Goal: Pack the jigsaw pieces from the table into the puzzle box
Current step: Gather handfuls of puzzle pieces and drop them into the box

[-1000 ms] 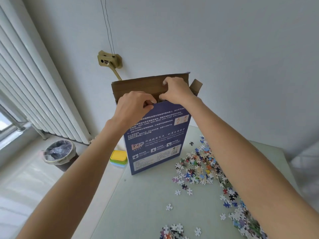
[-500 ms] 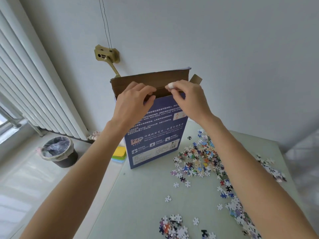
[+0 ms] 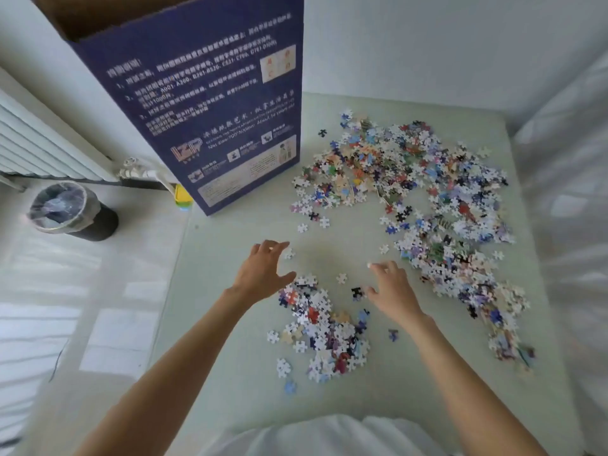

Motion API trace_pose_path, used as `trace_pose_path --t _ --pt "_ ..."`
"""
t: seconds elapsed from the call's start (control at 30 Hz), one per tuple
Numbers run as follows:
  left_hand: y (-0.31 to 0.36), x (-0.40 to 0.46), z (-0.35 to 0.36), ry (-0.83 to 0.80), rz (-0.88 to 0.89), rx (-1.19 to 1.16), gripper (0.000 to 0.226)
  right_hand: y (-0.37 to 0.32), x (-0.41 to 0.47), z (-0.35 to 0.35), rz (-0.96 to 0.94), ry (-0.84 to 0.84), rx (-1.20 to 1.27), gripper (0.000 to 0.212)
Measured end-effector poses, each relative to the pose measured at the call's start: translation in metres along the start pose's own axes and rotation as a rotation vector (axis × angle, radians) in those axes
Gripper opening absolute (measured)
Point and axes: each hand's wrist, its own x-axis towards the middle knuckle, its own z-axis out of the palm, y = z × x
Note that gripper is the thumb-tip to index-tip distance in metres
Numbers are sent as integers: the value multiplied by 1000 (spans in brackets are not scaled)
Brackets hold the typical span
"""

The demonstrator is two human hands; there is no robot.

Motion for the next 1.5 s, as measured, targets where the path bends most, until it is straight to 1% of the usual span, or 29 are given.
trace_pose_path --t 0.07,0.13,0.2,0.27,0.33,0.4,0.5,0.53,0.6,0.67,0.73,0.83,0.9,0.97,1.03,1.13,1.27,1.3,1.37,1.43,1.5 --pt "0 -9 29 -111 -82 -1 87 13 -13 19 160 -41 13 52" --pt "2 -19 47 -142 -118 -31 98 13 -20 30 201 -29 62 54" --pt "7 -27 59 -151 -92 -31 99 1 -24 36 151 -35 121 52" --pt "12 -34 66 -162 -41 -13 100 -18 -28 44 31 -92 175 49" --pt "16 -42 74 -171 -3 9 105 -32 -33 53 -106 -150 184 52" --pt "19 -49 82 -171 38 56 113 -35 -39 57 -191 -169 111 67" --pt "24 -59 93 -161 58 120 120 -22 -52 58 -209 -181 -175 113" --pt "26 -61 96 -148 51 127 121 -18 -59 59 -196 -195 -236 124" --pt "29 -62 100 -130 36 120 122 -13 -68 64 -170 -209 -276 131" --pt "32 -62 103 -127 29 88 120 -15 -70 69 -141 -169 -209 127" --pt "34 -63 104 -123 40 53 116 -20 -65 72 -128 -110 -85 118" --pt "32 -64 102 -118 51 3 111 -31 -50 71 -169 -70 1 107" --pt "30 -65 99 -146 51 -55 112 -40 -39 71 -190 -77 27 105" --pt "31 -66 99 -168 46 -64 117 -48 -28 72 -213 -109 24 106" --pt "34 -68 102 -135 11 -57 121 -53 -18 69 -258 -128 -69 104" --pt "37 -68 106 -45 -36 -76 109 -56 -6 60 -364 -109 -263 104" --pt "37 -67 106 -27 -39 -157 97 -57 -1 52 -466 -160 -336 106" --pt "37 -68 106 -29 -49 -185 94 -57 -1 52 -479 -157 -332 102" --pt "37 -69 107 -27 -79 -241 87 -55 -5 54 -487 -149 -290 87" --pt "36 -68 107 -19 -89 -249 77 -51 -11 58 -460 -130 -230 73" --pt "34 -67 106 -8 -88 -237 65 -48 -17 63 -412 -129 -163 65"
